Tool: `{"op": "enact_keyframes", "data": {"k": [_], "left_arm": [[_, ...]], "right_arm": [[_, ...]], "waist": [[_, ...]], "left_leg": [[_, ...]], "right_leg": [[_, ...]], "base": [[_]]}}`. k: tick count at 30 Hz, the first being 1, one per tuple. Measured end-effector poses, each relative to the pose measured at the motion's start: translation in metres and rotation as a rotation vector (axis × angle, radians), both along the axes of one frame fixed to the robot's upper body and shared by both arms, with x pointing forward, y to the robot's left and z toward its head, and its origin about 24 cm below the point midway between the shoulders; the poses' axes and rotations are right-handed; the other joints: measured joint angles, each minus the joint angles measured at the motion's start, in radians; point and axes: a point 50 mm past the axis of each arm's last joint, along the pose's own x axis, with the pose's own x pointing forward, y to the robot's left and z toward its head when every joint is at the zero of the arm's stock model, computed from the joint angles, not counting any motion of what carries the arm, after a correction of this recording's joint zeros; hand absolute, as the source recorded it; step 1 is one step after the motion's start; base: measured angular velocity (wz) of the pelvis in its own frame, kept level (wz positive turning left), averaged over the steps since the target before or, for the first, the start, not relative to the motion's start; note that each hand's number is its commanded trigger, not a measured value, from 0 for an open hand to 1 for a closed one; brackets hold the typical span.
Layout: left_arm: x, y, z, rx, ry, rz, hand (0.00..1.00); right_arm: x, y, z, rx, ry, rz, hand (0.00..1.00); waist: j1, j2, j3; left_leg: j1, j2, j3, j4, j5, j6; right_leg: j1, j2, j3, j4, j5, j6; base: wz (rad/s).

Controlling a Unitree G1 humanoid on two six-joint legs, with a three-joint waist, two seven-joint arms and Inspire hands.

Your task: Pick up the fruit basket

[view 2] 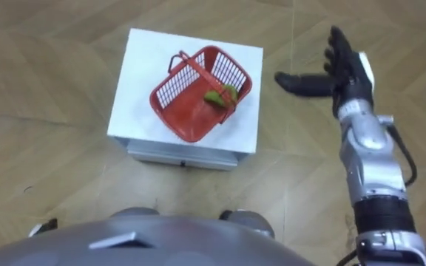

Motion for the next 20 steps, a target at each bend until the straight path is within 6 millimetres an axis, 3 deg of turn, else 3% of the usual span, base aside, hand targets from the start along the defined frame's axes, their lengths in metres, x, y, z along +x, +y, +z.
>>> {"op": "enact_keyframes", "data": {"k": [1,4,9,11,15,20], "left_arm": [[-0.001,-0.001,0.0,0.001,-0.004,0.011,0.0],[-0.001,-0.003,-0.001,0.009,-0.02,0.042,0.0],[-0.002,-0.01,-0.004,0.015,-0.026,0.065,0.0],[-0.003,-0.013,-0.004,0.011,-0.028,0.076,0.0],[-0.005,-0.013,-0.007,0.007,-0.01,0.067,0.0],[-0.02,-0.009,-0.007,0.029,0.064,0.078,0.0]], "right_arm": [[-0.006,-0.001,-0.006,0.005,0.027,-0.015,0.0],[-0.064,-0.009,-0.054,0.05,0.3,-0.159,0.0],[-0.131,-0.001,-0.087,0.1,0.587,-0.279,0.0],[-0.144,0.007,-0.093,0.117,0.643,-0.293,0.0],[-0.158,0.022,-0.101,0.14,0.73,-0.265,0.0],[-0.176,0.03,-0.105,0.168,0.81,-0.251,0.0]], "waist": [[-0.005,0.002,-0.0003],[-0.012,0.01,-0.0047],[-0.015,0.018,-0.0043],[-0.016,0.018,-0.0036],[-0.008,0.011,0.0066],[-0.008,0.013,0.006]], "left_leg": [[0.006,0.0,0.001,-0.001,0.0,0.0],[0.032,0.002,-0.001,-0.014,-0.002,-0.003],[0.033,0.003,-0.004,-0.028,-0.002,-0.005],[0.034,0.004,-0.003,-0.028,-0.002,-0.005],[0.048,0.004,0.006,-0.03,-0.002,-0.006],[0.063,0.004,0.005,-0.037,-0.003,-0.006]], "right_leg": [[0.005,0.001,0.004,-0.001,0.0,0.0],[0.033,0.006,0.012,-0.017,-0.002,0.001],[0.029,0.008,0.009,-0.015,-0.002,0.001],[0.029,0.009,0.011,-0.015,-0.002,0.001],[0.035,0.01,0.017,-0.014,-0.002,0.001],[0.047,0.011,0.014,-0.016,-0.002,0.0]], "base": [[-0.06],[-0.01],[0.0],[0.0],[-0.07],[0.0]]}}
